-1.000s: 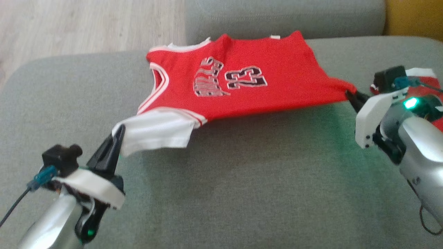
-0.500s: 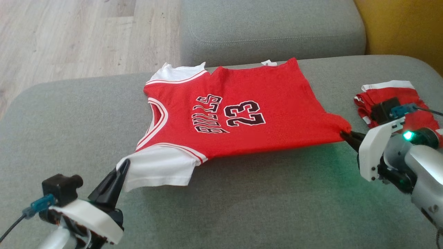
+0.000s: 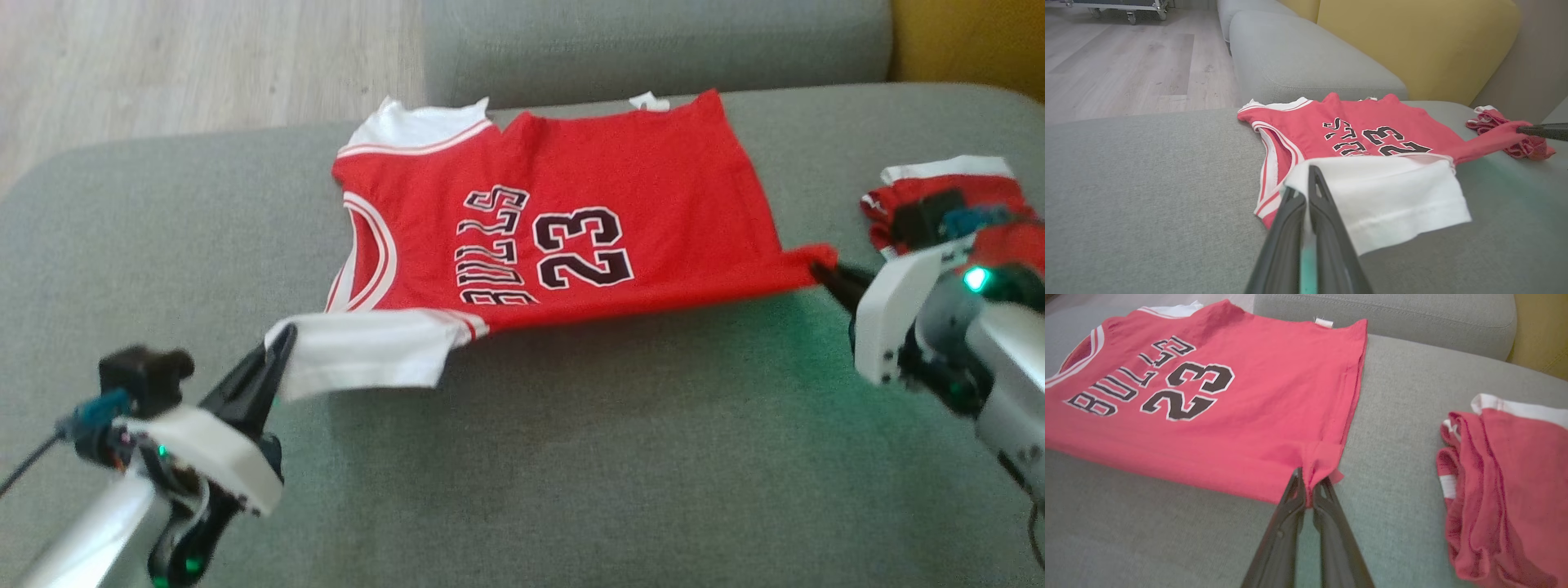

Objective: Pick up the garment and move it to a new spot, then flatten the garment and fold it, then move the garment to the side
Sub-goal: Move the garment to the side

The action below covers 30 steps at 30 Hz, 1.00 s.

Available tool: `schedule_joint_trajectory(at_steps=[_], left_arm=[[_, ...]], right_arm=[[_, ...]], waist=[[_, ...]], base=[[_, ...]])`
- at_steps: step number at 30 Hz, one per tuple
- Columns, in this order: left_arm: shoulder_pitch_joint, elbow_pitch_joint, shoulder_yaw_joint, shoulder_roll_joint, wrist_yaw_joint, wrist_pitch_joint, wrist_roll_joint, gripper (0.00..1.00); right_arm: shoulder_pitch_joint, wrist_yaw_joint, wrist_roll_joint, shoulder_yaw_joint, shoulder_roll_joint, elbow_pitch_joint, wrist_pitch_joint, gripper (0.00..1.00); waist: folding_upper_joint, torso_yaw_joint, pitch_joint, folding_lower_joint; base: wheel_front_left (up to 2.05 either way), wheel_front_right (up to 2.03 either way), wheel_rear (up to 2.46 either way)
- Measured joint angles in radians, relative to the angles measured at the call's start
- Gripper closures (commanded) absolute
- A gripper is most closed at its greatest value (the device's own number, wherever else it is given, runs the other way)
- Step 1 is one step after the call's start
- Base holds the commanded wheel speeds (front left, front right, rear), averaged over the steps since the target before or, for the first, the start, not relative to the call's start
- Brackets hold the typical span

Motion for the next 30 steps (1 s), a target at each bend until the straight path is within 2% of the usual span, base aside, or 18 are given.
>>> schedule_joint_trajectory(at_steps=[8, 14, 23, 24, 25, 26, 27, 30], left_arm=[[-0.172, 0.133, -0.057, -0.007, -0.014, 0.086, 0.076, 1.0], [-0.299, 0.249, -0.105, -0.046, -0.038, 0.128, 0.097, 1.0], [-0.471, 0.397, -0.179, -0.1, -0.056, 0.122, 0.145, 1.0], [-0.491, 0.414, -0.19, -0.1, -0.056, 0.111, 0.167, 1.0], [-0.513, 0.434, -0.201, -0.102, -0.056, 0.096, 0.185, 0.83], [-0.534, 0.452, -0.203, -0.107, -0.06, 0.079, 0.195, 0.15], [-0.554, 0.472, -0.203, -0.114, -0.063, 0.06, 0.2, 0.0], [-0.607, 0.522, -0.17, -0.15, -0.041, -0.053, 0.203, 0.0]], right_arm=[[-0.093, 0.0, -0.006, -0.008, 0.042, 0.075, 0.016, 1.0], [-0.153, 0.0, -0.021, 0.0, 0.068, 0.137, 0.033, 1.0], [-0.243, 0.0, -0.046, 0.023, 0.097, 0.199, 0.029, 1.0], [-0.254, 0.0, -0.059, 0.024, 0.099, 0.21, 0.009, 0.0], [-0.268, 0.0, -0.066, 0.018, 0.102, 0.225, -0.011, 0.0], [-0.282, 0.0, -0.07, 0.014, 0.107, 0.239, -0.026, 0.0], [-0.297, 0.0, -0.072, 0.006, 0.113, 0.254, -0.042, 0.0], [-0.334, 0.0, -0.072, -0.027, 0.137, 0.294, -0.115, 0.0]], waist=[[0.0, 0.008, 0.067, 0.0001], [0.0, 0.013, 0.122, 0.0001], [-0.0001, 0.016, 0.206, 0.0], [-0.0001, 0.016, 0.215, 0.0], [-0.0001, 0.016, 0.224, 0.0], [-0.0001, 0.015, 0.232, 0.0], [-0.0001, 0.014, 0.239, 0.0001], [-0.0001, 0.012, 0.256, 0.0]], base=[[0.0, 0.0, 0.0], [0.0, 0.0, 0.0], [0.0, 0.0, 0.0], [0.0, 0.0, 0.0], [0.0, 0.0, 0.0], [0.0, 0.0, 0.0], [0.0, 0.0, 0.0], [0.0, 0.0, 0.0]])
